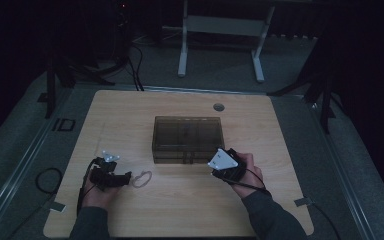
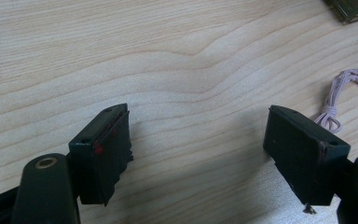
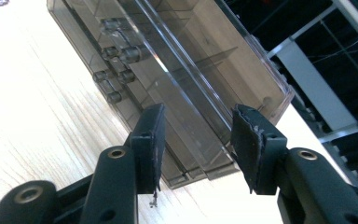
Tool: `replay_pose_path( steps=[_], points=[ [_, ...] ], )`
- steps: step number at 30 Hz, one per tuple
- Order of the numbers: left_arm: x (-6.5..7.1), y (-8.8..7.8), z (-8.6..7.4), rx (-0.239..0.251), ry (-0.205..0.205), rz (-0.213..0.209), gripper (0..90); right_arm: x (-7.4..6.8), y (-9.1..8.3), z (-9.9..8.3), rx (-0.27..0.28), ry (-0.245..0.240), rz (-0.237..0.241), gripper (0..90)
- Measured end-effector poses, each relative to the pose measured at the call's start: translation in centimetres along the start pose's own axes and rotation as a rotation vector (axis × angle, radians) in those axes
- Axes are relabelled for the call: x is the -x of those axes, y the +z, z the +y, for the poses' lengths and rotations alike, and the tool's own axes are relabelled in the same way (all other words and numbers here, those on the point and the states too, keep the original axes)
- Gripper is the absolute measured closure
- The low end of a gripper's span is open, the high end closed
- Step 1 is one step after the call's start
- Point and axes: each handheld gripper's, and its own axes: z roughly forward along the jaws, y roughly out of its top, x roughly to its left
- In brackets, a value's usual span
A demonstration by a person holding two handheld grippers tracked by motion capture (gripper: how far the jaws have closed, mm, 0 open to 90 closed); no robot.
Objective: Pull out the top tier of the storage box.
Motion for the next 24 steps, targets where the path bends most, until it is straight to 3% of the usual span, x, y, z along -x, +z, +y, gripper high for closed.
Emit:
replay_pose_path(
  steps=[5,9,13,18,24],
  points=[
    [-0.1,0.0,0.1,-0.004,0.004,-0.003,23.1,1.2,-0.1,-0.7,0.007,0.056,0.031,54.5],
    [0.0,0.0,0.1,-0.007,-0.006,0.004,23.0,2.1,-0.2,-1.5,0.042,0.096,0.09,53.8],
    [0.3,-0.4,0.1,-0.002,-0.008,0.009,40.3,2.6,0.0,-2.3,0.031,0.127,0.103,53.8],
    [0.5,-0.9,0.1,0.039,-0.015,-0.018,43.2,3.2,0.2,-3.1,0.044,0.184,0.15,53.8],
    [1.0,-2.1,0.7,0.096,0.012,-0.053,43.2,3.7,0.4,-3.4,0.066,0.212,0.182,54.3]
  ],
)
